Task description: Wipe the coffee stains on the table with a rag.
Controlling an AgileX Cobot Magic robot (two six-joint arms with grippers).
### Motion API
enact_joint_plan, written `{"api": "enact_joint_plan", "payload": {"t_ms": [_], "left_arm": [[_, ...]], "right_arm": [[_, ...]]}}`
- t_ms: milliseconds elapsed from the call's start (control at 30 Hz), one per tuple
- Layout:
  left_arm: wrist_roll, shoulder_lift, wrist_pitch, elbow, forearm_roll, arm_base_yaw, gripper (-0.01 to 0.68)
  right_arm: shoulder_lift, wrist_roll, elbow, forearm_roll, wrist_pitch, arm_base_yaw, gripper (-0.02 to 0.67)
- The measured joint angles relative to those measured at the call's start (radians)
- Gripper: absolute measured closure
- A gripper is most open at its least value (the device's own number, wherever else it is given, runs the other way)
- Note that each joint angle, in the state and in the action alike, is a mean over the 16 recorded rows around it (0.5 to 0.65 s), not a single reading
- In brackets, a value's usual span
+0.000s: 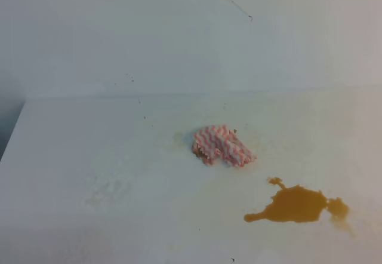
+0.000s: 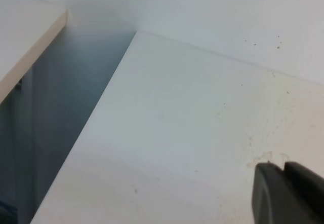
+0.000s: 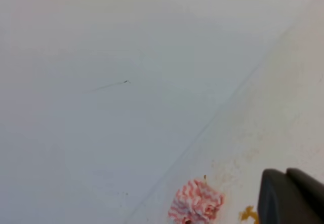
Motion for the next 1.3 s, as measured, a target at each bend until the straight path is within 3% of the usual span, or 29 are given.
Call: {"api": "enact_joint_plan", "payload": {"t_ms": [400, 633, 1100, 1300], "left_arm": [[0.000, 0.000, -0.001, -0.006, 0.000, 0.000, 0.676], [0.000, -0.002, 0.000, -0.008, 0.000, 0.000, 0.676], [0.000, 0.002, 0.000, -0.008, 0.000, 0.000, 0.676], [0.000, 0.003, 0.000, -0.006, 0.000, 0.000, 0.676]], "right_arm": [[0.000, -0.030, 0.000, 0.033, -0.013, 0.000, 0.651], [0.027, -0.129, -0.057, 0.043, 0.054, 0.000, 0.651], [0.463, -0.547, -0.616, -0.053, 0.431, 0.002, 0.651], [0.712, -0.626, -0.862, -0.081, 0.591, 0.003, 0.651]]}}
